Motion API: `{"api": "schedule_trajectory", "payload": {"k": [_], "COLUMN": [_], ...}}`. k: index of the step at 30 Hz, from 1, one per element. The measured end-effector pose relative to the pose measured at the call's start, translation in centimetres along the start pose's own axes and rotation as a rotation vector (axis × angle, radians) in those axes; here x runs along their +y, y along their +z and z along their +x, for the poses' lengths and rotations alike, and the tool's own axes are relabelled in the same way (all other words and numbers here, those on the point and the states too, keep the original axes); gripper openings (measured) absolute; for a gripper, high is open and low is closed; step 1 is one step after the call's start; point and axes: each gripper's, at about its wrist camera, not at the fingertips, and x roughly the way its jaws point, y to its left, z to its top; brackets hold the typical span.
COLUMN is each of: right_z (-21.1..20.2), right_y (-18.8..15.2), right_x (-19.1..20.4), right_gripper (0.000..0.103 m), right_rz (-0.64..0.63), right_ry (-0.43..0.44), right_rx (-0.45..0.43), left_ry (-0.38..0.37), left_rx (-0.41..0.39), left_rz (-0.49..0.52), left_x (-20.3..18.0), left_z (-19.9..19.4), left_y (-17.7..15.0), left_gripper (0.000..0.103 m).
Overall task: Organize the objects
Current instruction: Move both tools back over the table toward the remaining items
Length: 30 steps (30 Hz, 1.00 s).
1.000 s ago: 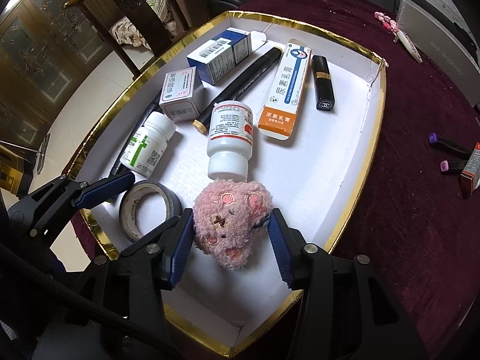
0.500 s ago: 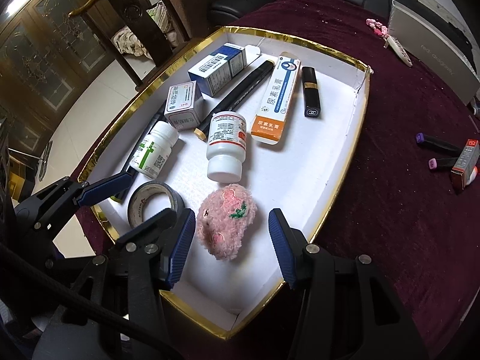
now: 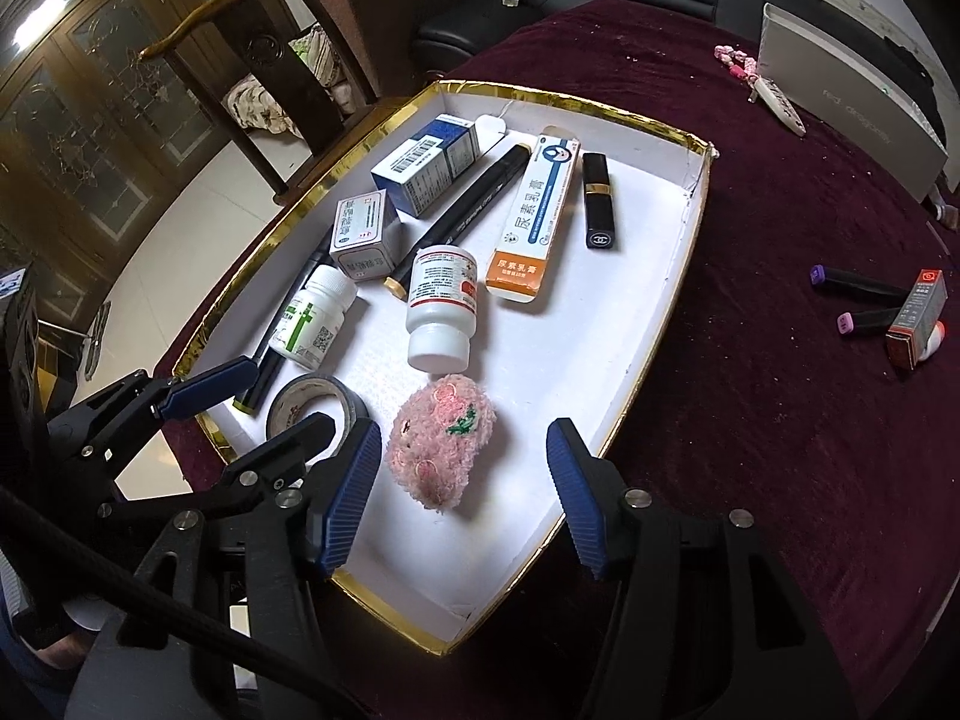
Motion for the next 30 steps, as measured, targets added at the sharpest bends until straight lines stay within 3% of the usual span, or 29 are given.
{"api": "schedule_trajectory", "payload": {"k": [8, 15, 30], "right_z": [-0.6, -1.7, -4.6], "right_y": [-0.2, -0.9, -7.2], "right_x": [-1.3, -4.2, -16.3], "right_gripper": [0.057, 0.057, 0.057], "right_rz": [0.04, 0.116, 0.428], "right_ry": [-0.008, -0.023, -0.107], "right_rx": [-0.013, -0.029, -0.012], "left_ry": [-0.024, -0.042, -0.16], "left_rx": [0.009, -0.033, 0.012], "left_rz": [-0.041, -0.062, 0.181], "left_x": [0.5, 0.0, -12.5], "left_z": [0.3, -0.7, 1.2], "left_y": [0.6, 2.1, 4.0], "left_gripper": [0.054, 0.054, 0.054]}}
